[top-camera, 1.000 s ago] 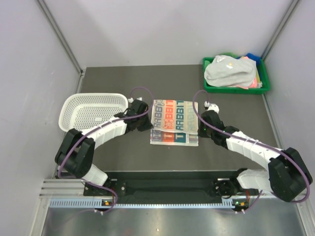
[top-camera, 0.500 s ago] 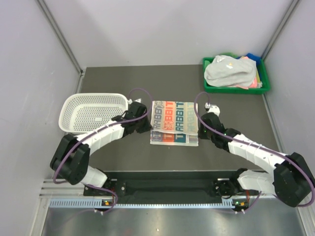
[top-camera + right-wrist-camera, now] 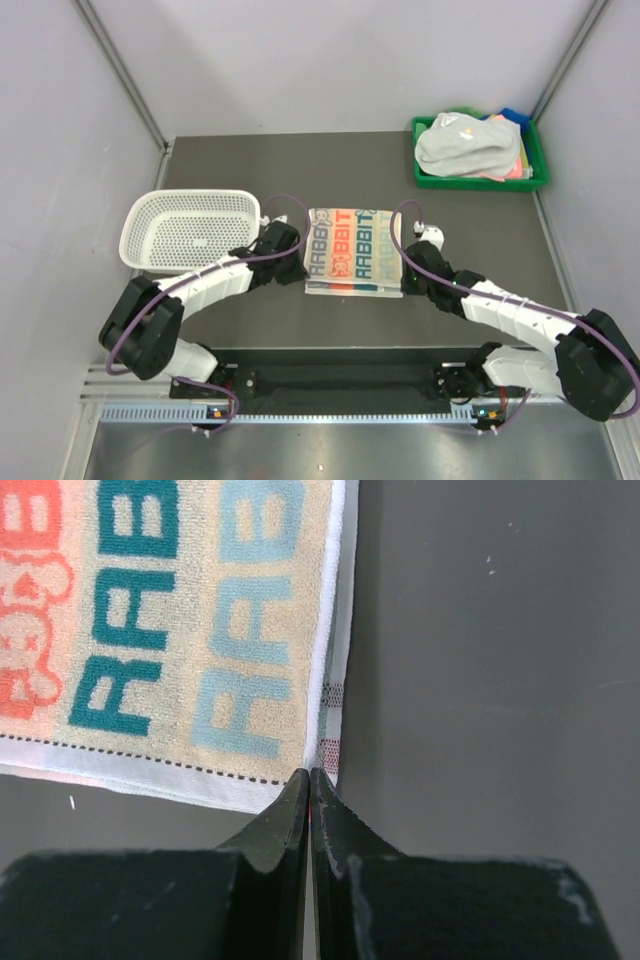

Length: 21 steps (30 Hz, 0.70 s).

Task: Fold and stack the towels
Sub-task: Fold the towel

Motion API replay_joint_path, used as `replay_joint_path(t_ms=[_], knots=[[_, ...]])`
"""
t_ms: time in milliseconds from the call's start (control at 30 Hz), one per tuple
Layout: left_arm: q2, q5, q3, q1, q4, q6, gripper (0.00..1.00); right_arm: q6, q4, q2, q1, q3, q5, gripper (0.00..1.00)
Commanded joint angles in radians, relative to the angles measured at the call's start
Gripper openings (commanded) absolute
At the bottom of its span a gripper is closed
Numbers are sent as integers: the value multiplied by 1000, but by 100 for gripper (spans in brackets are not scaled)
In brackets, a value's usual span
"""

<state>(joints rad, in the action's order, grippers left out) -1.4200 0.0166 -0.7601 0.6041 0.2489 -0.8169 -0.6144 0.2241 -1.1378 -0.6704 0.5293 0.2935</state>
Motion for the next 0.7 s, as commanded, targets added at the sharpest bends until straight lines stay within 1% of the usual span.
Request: replay_joint_path(t_ms=[0,267,500,667], knots=[[6,17,33,8,-51,-18,0,-16,-37,0,-15,-15,36,0],[-23,22,39,16,-69,-18,0,-16,-60,-31,-17,-25,32,0],[3,40,-27,16,-5,-1,0,7,24,32,-15,49,73,0],[59,49,-45,16,33,5,0,15,81,87,-15,77,91,0]])
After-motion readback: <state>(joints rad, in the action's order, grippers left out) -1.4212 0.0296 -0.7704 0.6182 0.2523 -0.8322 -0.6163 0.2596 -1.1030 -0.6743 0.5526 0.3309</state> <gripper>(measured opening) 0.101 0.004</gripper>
